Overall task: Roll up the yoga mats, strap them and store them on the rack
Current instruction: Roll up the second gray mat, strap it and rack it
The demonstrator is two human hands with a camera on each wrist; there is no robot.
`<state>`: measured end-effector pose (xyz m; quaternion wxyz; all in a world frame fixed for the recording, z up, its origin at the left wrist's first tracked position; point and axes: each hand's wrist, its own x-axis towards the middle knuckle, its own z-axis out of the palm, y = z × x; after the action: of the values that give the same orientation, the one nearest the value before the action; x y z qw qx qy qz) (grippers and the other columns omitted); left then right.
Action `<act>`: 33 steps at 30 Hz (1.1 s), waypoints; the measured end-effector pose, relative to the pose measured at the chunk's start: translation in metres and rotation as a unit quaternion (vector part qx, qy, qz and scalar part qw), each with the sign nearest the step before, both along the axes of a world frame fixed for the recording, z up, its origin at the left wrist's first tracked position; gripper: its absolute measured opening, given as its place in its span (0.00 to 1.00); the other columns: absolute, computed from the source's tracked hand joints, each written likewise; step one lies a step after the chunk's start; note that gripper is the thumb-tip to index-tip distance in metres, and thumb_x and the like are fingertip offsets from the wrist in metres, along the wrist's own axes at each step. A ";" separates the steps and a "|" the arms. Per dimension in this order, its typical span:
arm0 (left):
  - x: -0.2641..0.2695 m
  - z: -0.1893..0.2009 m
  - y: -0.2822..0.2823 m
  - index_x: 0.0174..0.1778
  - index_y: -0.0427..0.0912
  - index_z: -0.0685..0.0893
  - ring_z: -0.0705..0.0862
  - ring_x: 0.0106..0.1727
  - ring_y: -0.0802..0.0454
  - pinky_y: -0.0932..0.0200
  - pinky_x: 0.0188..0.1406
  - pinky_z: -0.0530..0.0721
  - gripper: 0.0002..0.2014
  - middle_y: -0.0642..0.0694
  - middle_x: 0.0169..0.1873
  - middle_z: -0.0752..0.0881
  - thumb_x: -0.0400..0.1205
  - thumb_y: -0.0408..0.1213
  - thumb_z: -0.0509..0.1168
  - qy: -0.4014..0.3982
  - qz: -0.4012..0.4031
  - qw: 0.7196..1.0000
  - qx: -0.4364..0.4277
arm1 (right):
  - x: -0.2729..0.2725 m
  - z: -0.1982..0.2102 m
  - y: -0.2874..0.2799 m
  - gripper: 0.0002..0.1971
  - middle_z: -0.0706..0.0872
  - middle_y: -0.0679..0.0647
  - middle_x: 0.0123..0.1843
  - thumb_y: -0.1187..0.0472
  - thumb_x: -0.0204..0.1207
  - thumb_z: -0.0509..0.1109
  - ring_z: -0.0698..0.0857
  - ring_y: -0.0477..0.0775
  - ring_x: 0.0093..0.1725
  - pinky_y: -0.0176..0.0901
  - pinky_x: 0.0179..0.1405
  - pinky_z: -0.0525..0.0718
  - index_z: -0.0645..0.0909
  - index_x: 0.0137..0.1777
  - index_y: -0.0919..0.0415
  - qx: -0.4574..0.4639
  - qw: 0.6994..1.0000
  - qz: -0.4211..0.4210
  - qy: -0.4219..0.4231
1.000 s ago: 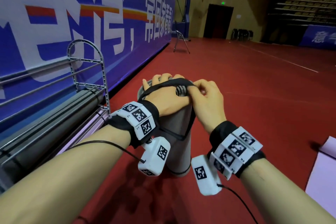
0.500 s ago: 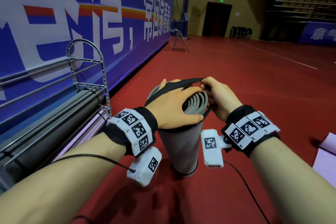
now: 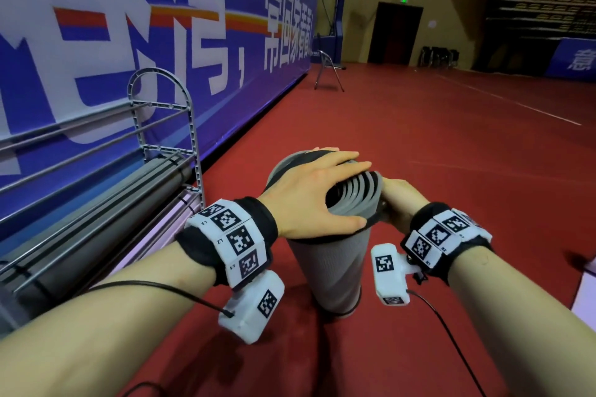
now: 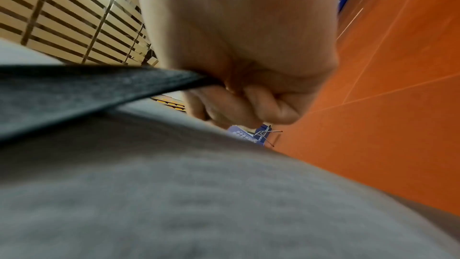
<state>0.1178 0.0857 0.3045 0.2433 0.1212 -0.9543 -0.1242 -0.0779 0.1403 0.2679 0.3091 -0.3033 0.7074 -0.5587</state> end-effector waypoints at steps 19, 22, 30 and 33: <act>-0.015 0.006 -0.001 0.79 0.48 0.66 0.65 0.77 0.56 0.59 0.77 0.64 0.43 0.53 0.75 0.69 0.70 0.55 0.74 0.031 0.071 0.996 0.045 | 0.004 -0.054 0.039 0.23 0.79 0.54 0.50 0.60 0.74 0.61 0.80 0.58 0.48 0.50 0.45 0.80 0.69 0.70 0.49 -0.179 0.796 -0.005 0.578; -0.024 0.007 0.002 0.79 0.47 0.66 0.65 0.77 0.53 0.56 0.78 0.63 0.43 0.52 0.75 0.70 0.70 0.56 0.74 0.038 0.084 0.995 0.044 | 0.002 -0.058 0.039 0.28 0.79 0.56 0.52 0.65 0.73 0.66 0.83 0.66 0.46 0.49 0.38 0.80 0.65 0.71 0.48 -0.140 0.808 -0.014 0.572; -0.035 0.007 0.010 0.79 0.46 0.65 0.64 0.78 0.50 0.52 0.79 0.62 0.44 0.51 0.76 0.69 0.69 0.57 0.73 0.035 0.090 0.995 0.037 | -0.001 -0.052 0.049 0.10 0.82 0.57 0.53 0.62 0.74 0.64 0.81 0.58 0.51 0.47 0.51 0.78 0.79 0.54 0.59 -0.205 0.773 -0.093 0.593; -0.037 0.009 0.011 0.79 0.46 0.65 0.63 0.78 0.51 0.51 0.80 0.61 0.44 0.50 0.76 0.69 0.70 0.57 0.73 0.040 0.092 0.994 0.042 | 0.000 -0.045 0.046 0.09 0.85 0.55 0.48 0.71 0.72 0.65 0.81 0.54 0.47 0.39 0.47 0.74 0.82 0.48 0.62 -0.217 0.796 -0.085 0.559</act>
<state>0.0810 0.0972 0.3132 0.2868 0.2130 -0.9225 -0.1463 -0.0783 0.1863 0.2227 -0.2625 -0.5603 0.6404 -0.4550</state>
